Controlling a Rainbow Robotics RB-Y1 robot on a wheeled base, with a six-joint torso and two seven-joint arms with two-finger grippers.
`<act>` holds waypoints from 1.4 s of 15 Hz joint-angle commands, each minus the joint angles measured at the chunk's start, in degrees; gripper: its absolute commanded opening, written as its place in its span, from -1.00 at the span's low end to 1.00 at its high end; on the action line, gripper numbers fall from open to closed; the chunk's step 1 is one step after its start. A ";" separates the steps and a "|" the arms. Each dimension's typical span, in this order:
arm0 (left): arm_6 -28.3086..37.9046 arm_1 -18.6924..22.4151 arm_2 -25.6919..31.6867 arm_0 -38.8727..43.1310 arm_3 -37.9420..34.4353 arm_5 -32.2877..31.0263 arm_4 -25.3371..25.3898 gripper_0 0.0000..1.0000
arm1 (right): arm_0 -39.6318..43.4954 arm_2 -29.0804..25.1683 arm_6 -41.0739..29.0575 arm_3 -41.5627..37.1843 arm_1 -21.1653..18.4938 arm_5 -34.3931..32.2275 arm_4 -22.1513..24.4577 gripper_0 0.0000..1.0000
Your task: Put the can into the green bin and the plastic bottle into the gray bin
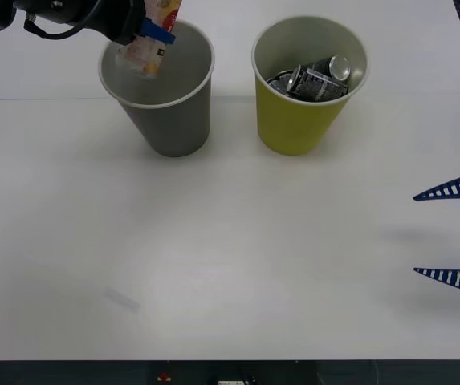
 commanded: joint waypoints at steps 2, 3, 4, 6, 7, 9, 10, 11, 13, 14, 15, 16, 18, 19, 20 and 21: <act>-1.86 -0.13 0.06 0.09 0.00 0.43 1.24 1.00 | 0.00 0.00 0.00 0.00 0.00 0.00 0.00 1.00; -2.12 -0.13 0.06 0.26 0.00 0.52 2.38 1.00 | 0.00 0.00 0.00 0.00 0.00 0.00 0.00 1.00; -2.56 0.22 0.06 0.35 0.00 0.96 3.35 1.00 | 0.00 0.00 0.00 0.00 0.00 0.00 0.00 1.00; -4.93 1.63 0.15 1.93 -0.97 3.24 5.98 1.00 | 0.00 0.00 0.00 0.00 0.00 0.00 0.00 1.00; -5.81 2.42 0.15 3.16 -1.76 4.47 7.48 1.00 | 0.00 0.00 0.00 0.00 0.00 0.00 0.00 1.00; -8.89 3.38 2.08 5.71 -2.99 4.91 10.03 1.00 | 0.00 0.00 0.00 0.00 0.00 0.00 0.00 1.00; -10.21 3.74 3.23 7.03 -3.52 4.91 10.99 1.00 | 0.00 0.00 0.00 0.00 0.00 0.00 0.00 1.00; -10.91 4.44 4.28 8.79 -4.75 4.91 12.75 1.00 | 0.00 0.00 0.00 0.00 0.00 0.00 0.00 1.00; -12.75 5.49 6.04 11.69 -7.30 4.91 15.03 1.00 | 0.00 0.00 0.00 0.00 0.00 0.00 0.00 1.00; -15.48 6.37 7.18 13.45 -8.26 4.91 16.62 1.00 | 0.00 0.00 0.00 0.00 0.00 0.00 0.00 1.00; -17.76 7.08 7.88 14.94 -8.44 4.91 18.46 1.00 | 0.00 0.00 0.00 0.00 0.00 0.00 0.00 1.00; -20.40 7.78 8.68 16.26 -8.53 4.91 20.48 1.00 | 0.00 0.00 0.00 0.00 0.00 0.00 0.00 1.00; -26.11 9.80 10.70 20.21 -9.58 4.91 24.70 1.00 | 0.00 0.00 0.00 0.00 0.00 0.00 0.00 1.00; -28.22 10.68 11.58 22.24 -10.72 4.91 26.02 1.00 | 0.00 0.00 0.00 0.00 0.00 0.00 0.00 1.00; -30.51 11.82 12.98 24.96 -12.22 4.91 27.60 1.00 | 0.00 0.00 0.00 0.00 0.00 0.00 0.00 1.00; -32.35 12.61 14.04 26.89 -13.18 4.91 29.01 1.00 | 0.00 0.00 0.00 0.00 0.00 0.00 0.00 1.00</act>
